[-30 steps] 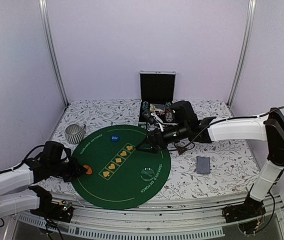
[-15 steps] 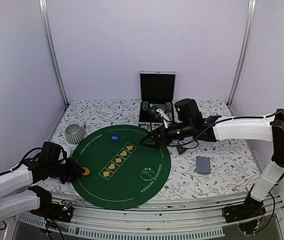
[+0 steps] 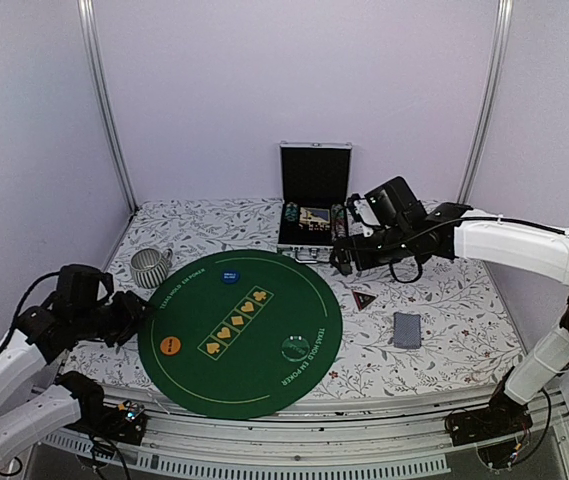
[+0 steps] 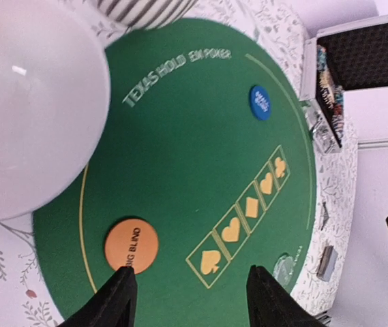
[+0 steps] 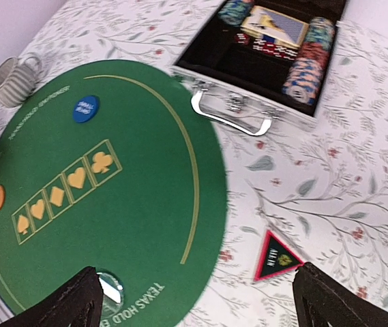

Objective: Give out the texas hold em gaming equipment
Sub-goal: Place the big blind button in the big blind area, then move the chip case to the center of the board.

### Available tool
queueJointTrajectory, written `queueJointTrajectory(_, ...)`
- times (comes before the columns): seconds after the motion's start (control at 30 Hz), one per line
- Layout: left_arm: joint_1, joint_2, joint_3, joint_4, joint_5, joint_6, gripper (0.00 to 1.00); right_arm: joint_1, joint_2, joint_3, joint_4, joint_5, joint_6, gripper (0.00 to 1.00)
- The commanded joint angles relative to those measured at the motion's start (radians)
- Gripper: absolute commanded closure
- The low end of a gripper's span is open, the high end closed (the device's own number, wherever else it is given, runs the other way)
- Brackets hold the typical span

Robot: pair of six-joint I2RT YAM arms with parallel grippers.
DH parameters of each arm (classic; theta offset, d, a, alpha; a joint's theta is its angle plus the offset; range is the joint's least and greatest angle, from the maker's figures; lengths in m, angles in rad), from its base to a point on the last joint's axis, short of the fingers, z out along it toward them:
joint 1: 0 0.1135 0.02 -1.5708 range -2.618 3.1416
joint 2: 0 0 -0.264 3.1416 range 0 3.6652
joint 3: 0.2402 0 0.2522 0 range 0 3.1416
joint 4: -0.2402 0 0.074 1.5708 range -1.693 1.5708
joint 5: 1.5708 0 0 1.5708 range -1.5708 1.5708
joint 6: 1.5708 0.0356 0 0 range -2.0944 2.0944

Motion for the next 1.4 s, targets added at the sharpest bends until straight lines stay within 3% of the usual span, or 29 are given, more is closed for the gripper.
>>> queueJointTrajectory(0.0, -0.007, 0.035, 0.172, -0.001, -0.090, 0.191, 0.40, -0.056, -0.063, 0.036, -0.181, 0.182, 0.024, 0.01)
queueJointTrajectory(0.07, -0.021, 0.077, 0.262, 0.001, -0.153, 0.297, 0.32, -0.081, -0.073, 0.033, -0.223, 0.190, 0.032, 0.01)
queueJointTrajectory(0.17, -0.027, 0.166, 0.370, 0.044, -0.190, 0.469, 0.05, -0.116, -0.075, 0.028, -0.281, 0.177, 0.052, 0.01)
queueJointTrajectory(0.2, -0.027, 0.202, 0.403, 0.062, -0.183, 0.536, 0.02, -0.126, -0.075, 0.021, -0.295, 0.164, 0.062, 0.01)
queueJointTrajectory(0.37, -0.034, 0.370, 0.543, 0.147, -0.132, 0.636, 0.02, -0.175, -0.059, -0.074, -0.330, 0.118, 0.106, 0.01)
queueJointTrajectory(0.57, -0.086, 0.451, 0.640, 0.263, -0.123, 0.688, 0.02, -0.190, -0.051, -0.170, -0.338, 0.076, 0.187, 0.01)
queueJointTrajectory(0.73, -0.097, 0.452, 0.573, 0.320, -0.102, 0.693, 0.02, -0.189, -0.011, -0.200, -0.338, 0.086, 0.245, 0.01)
queueJointTrajectory(0.93, -0.092, 0.396, 0.466, 0.378, -0.155, 0.768, 0.02, -0.191, 0.083, 0.032, -0.336, 0.119, 0.101, 0.01)
queueJointTrajectory(1.13, -0.084, 0.377, 0.436, 0.390, -0.240, 0.821, 0.02, -0.209, 0.307, 0.384, -0.294, 0.150, -0.025, 0.00)
queueJointTrajectory(1.37, -0.081, 0.386, 0.423, 0.397, -0.243, 0.841, 0.02, -0.248, 0.631, 0.765, -0.221, 0.061, -0.094, 0.25)
